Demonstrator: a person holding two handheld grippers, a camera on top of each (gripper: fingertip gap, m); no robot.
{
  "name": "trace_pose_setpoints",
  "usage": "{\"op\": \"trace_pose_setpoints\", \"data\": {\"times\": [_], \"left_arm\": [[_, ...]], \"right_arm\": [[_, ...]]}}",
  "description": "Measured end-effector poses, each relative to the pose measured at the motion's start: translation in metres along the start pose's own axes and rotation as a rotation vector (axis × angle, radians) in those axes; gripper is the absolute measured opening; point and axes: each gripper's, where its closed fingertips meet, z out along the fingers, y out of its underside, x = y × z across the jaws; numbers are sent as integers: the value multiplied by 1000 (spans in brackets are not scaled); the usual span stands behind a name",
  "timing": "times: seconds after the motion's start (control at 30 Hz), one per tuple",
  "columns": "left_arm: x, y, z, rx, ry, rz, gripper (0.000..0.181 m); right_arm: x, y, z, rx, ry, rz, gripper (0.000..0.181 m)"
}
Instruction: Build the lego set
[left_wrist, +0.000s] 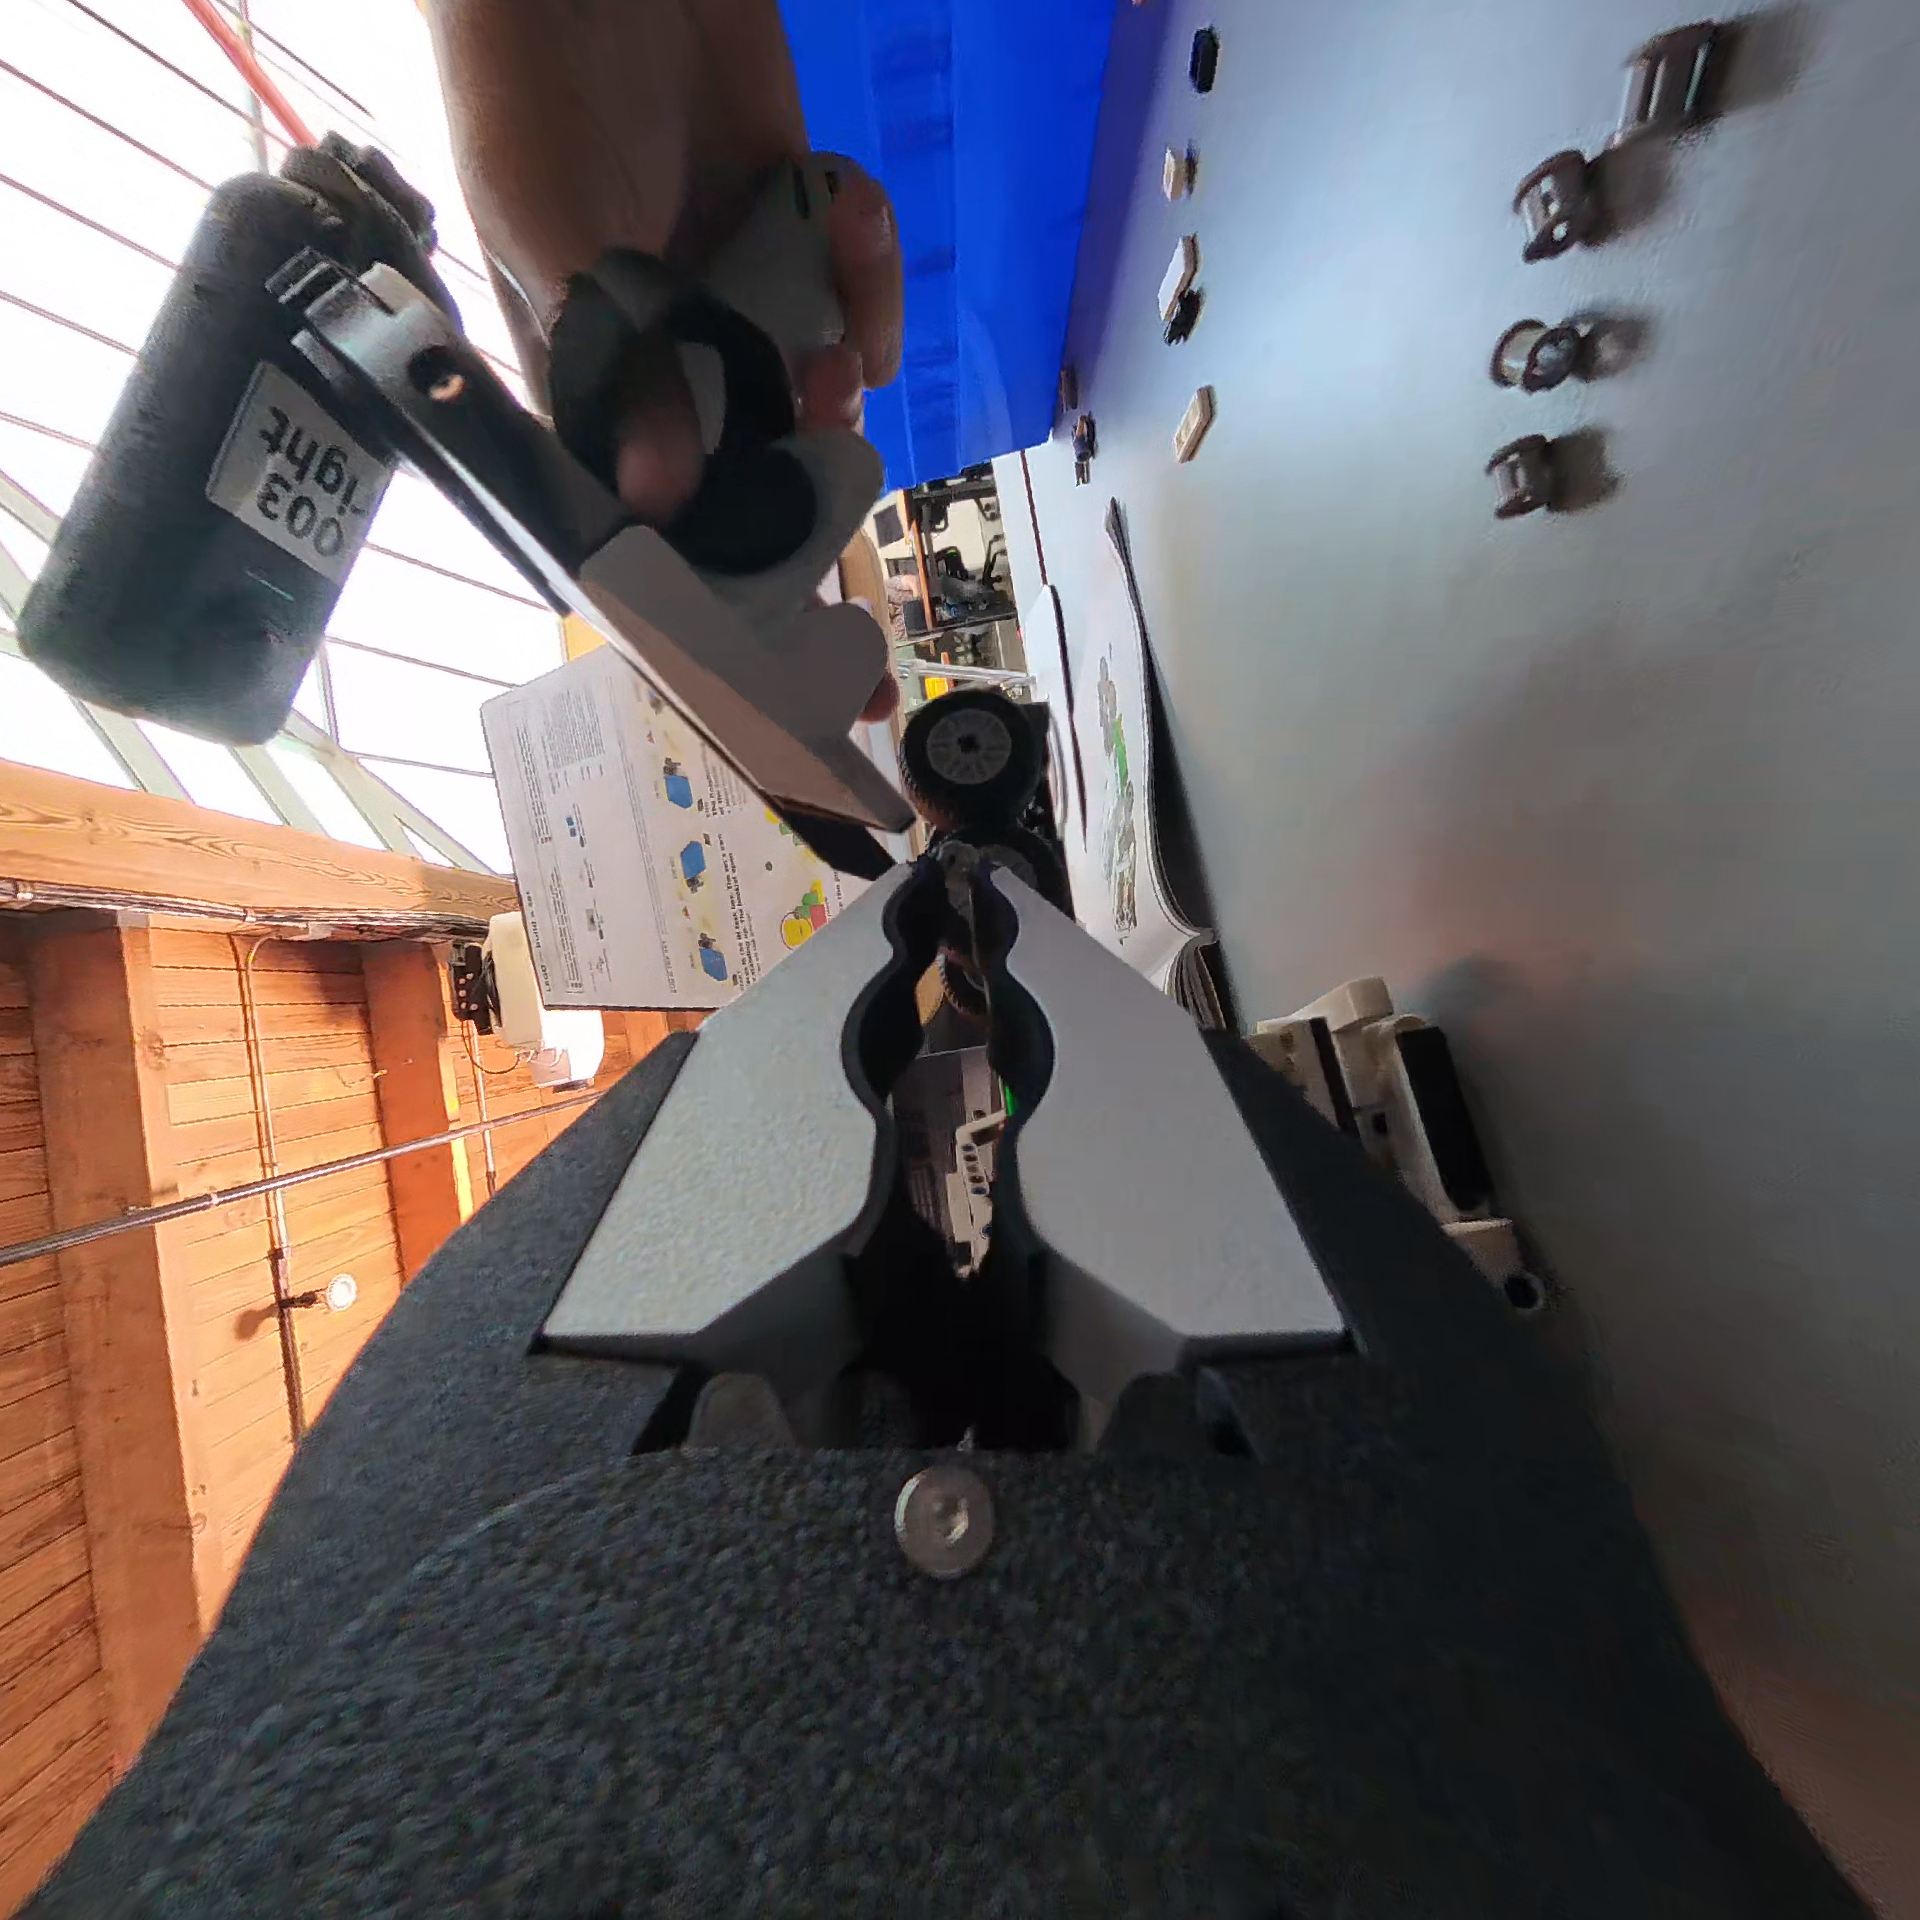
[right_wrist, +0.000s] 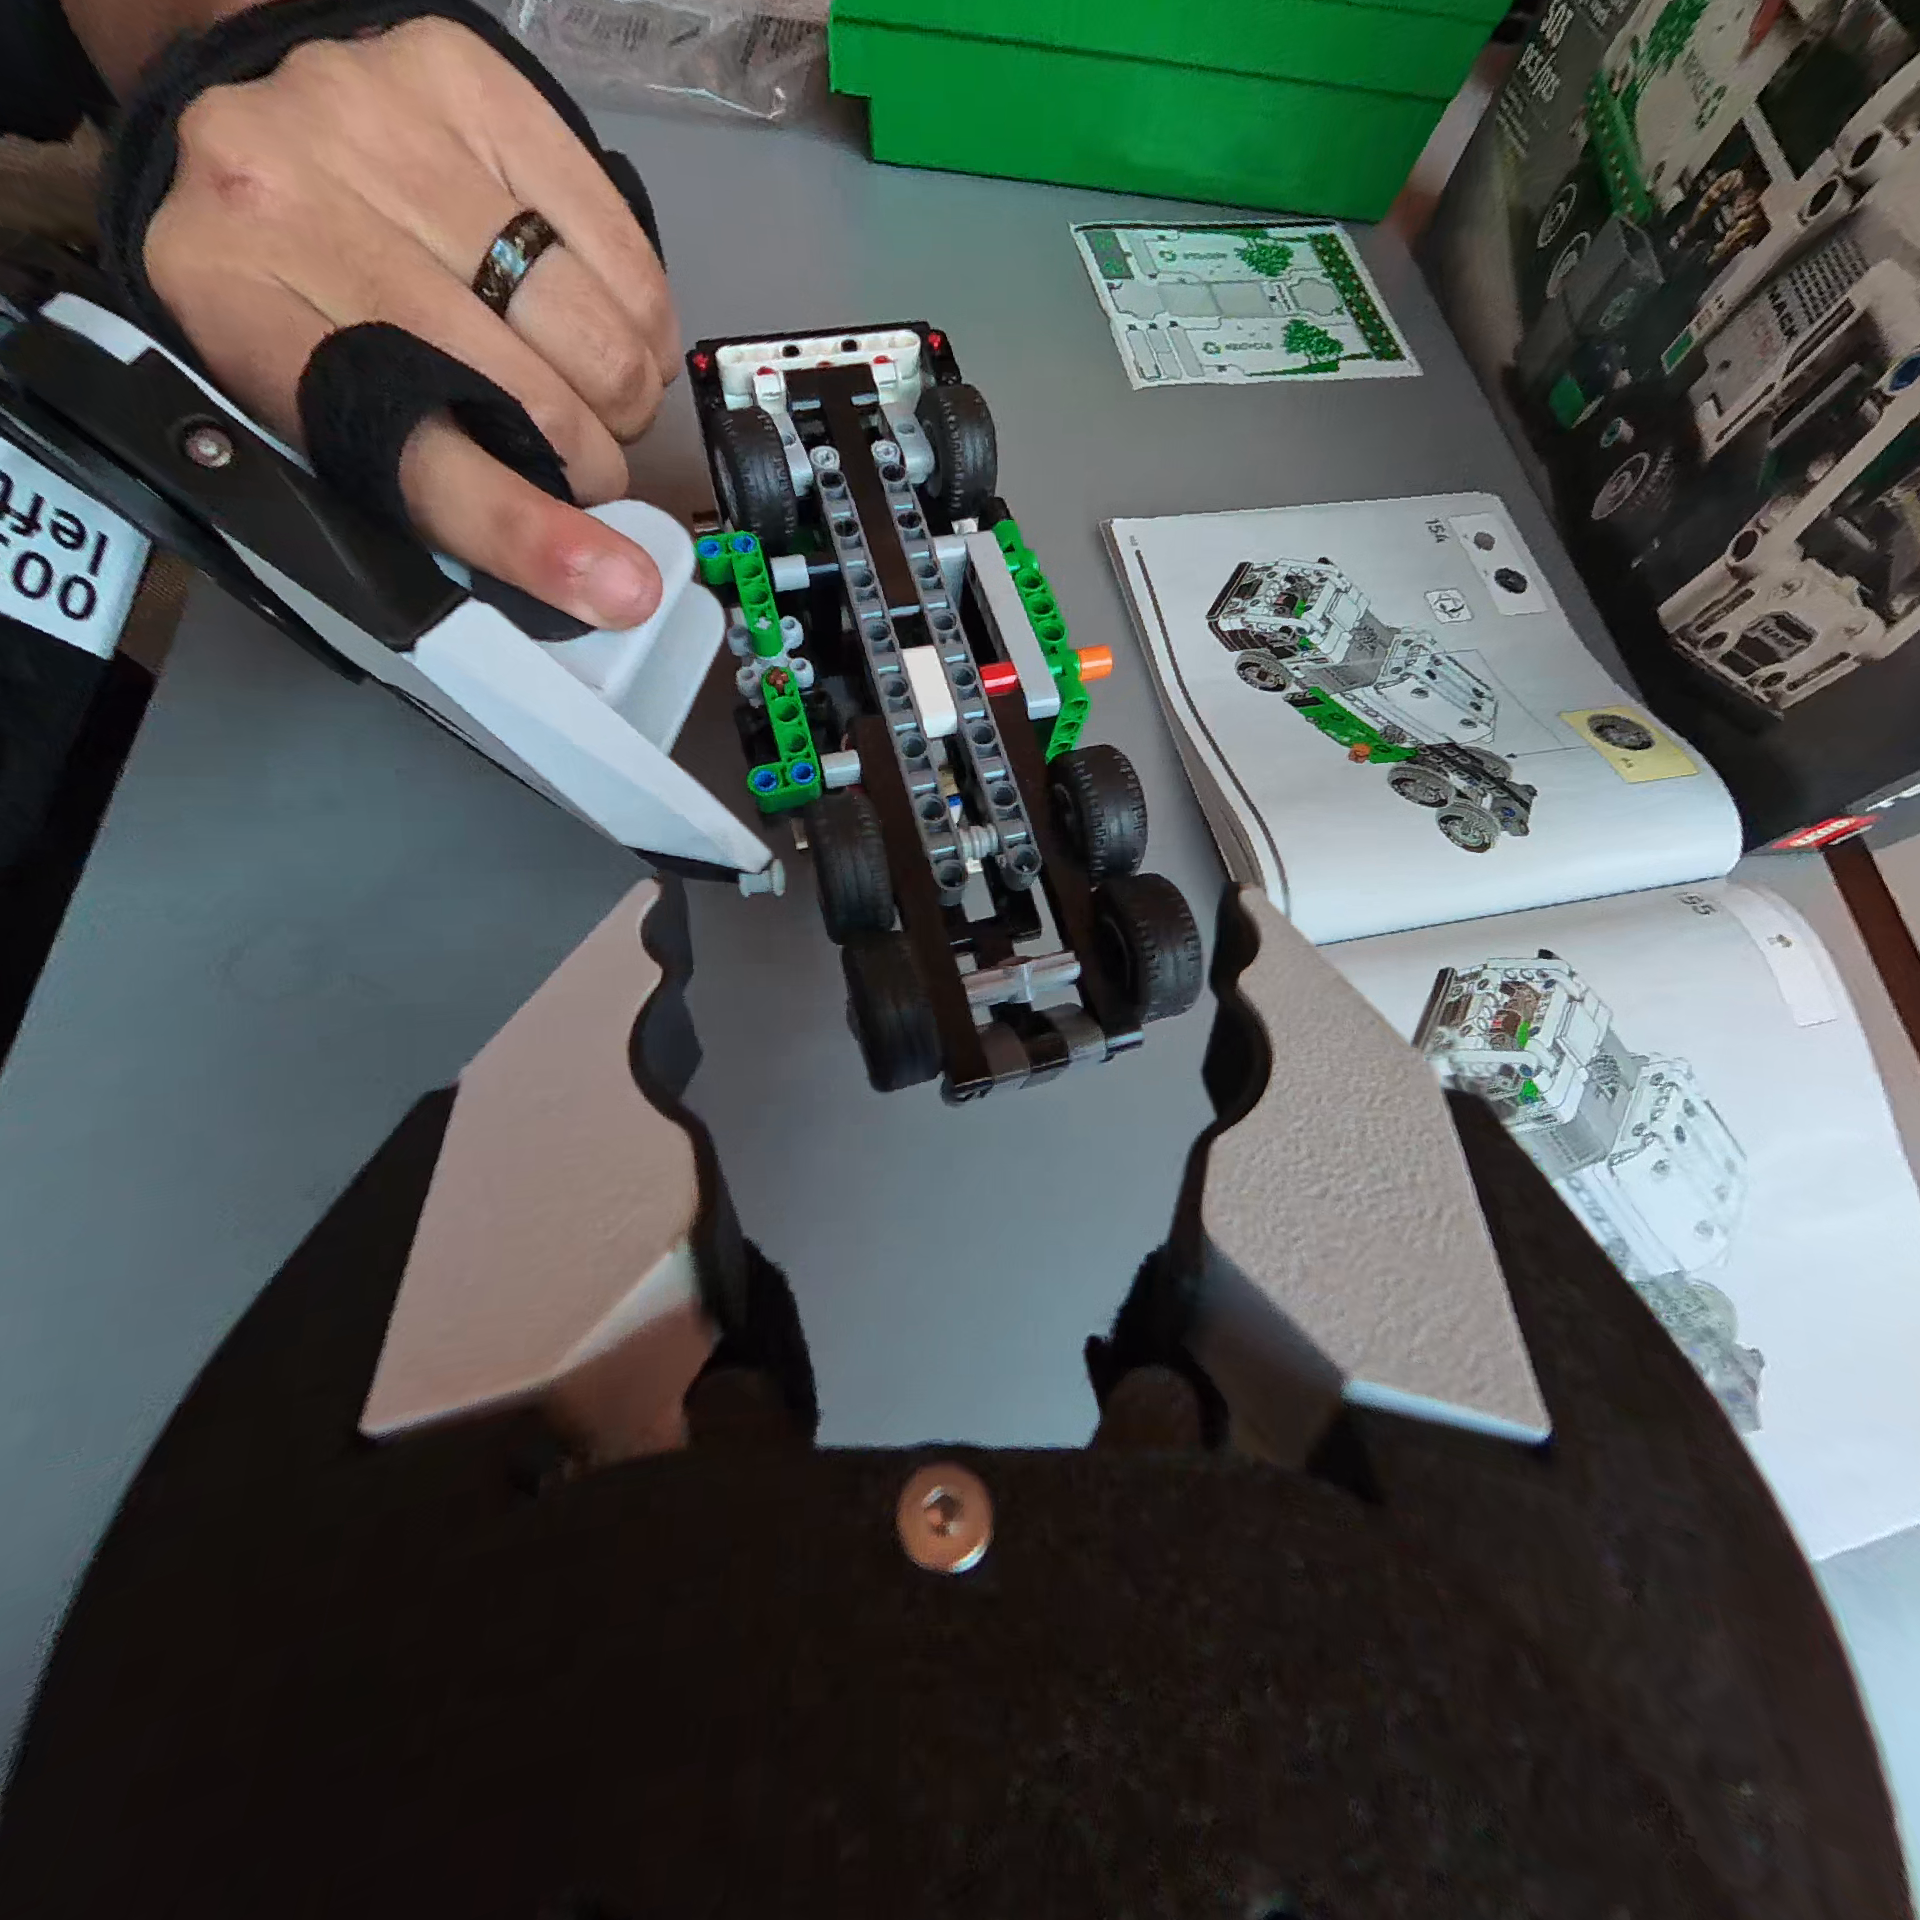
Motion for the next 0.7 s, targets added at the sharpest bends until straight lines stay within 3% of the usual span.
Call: {"op": "trace_pose_setpoints", "data": {"times": [0.23,0.7], "left_arm": [[2,2,4,31,24,-7,4],[8,5,5,8,31,0,4]], "right_arm": [[-5,10,12,-44,-119,-14,113],[-1,14,31,-45,-231,45,107]]}}
